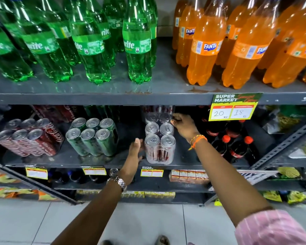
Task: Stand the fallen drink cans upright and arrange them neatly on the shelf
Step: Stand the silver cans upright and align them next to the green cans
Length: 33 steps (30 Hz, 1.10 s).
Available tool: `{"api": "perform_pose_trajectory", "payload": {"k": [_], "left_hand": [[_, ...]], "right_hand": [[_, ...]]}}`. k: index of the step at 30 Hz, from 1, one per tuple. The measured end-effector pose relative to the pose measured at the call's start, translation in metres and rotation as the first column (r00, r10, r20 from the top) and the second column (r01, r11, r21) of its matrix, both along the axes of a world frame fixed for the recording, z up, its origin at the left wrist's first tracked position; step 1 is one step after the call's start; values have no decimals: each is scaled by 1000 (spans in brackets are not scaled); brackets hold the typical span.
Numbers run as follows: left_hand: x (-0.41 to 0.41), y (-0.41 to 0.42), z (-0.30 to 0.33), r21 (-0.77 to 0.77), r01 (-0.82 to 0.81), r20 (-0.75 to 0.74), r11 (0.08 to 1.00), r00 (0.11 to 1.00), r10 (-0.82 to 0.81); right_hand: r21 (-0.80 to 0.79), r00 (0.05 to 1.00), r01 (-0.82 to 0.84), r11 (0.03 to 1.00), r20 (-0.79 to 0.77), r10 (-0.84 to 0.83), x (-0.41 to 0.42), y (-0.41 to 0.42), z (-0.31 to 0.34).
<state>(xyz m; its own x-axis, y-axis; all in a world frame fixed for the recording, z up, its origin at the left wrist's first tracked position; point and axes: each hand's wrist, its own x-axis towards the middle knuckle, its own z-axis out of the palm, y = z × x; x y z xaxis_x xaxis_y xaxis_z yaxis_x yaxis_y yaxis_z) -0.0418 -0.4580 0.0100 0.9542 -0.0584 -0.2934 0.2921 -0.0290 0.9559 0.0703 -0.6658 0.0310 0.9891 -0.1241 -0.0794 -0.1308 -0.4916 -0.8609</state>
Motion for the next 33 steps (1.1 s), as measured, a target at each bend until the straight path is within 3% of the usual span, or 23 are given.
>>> {"api": "perform_pose_trajectory", "payload": {"k": [3, 7, 9, 11, 13, 17, 20, 26, 29, 33], "left_hand": [[38, 0, 11, 27, -81, 55, 996, 995, 79], [98, -13, 27, 72, -27, 106, 997, 994, 19], [119, -20, 30, 61, 33, 170, 998, 985, -43], [135, -26, 29, 94, 77, 216, 993, 972, -96], [144, -29, 26, 92, 84, 202, 992, 974, -101], [147, -25, 18, 205, 48, 207, 978, 974, -91], [143, -14, 11, 232, 77, 198, 970, 972, -124], [100, 8, 3, 357, -80, 234, 931, 972, -6], [67, 13, -5, 312, -116, 287, 943, 958, 23], [44, 12, -15, 221, -55, 288, 974, 958, -12]], "right_hand": [[90, 977, 167, 982, 116, -177, -42, 4, -3], [14, 897, 361, 932, 269, -351, -104, 35, -21], [133, 876, 443, 887, 146, -460, -121, 59, -34], [373, 821, 551, 746, -85, -564, -127, 82, -42], [404, 794, 596, 694, -164, -586, -125, 95, -47], [472, 792, 584, 660, -154, -591, -115, 93, -52], [451, 818, 534, 715, -61, -572, -108, 81, -56], [466, 879, 426, 775, -11, -476, -66, 34, -51], [595, 876, 441, 672, -121, -467, -38, 14, -40], [589, 904, 403, 700, -138, -405, -29, 1, -35]]}}
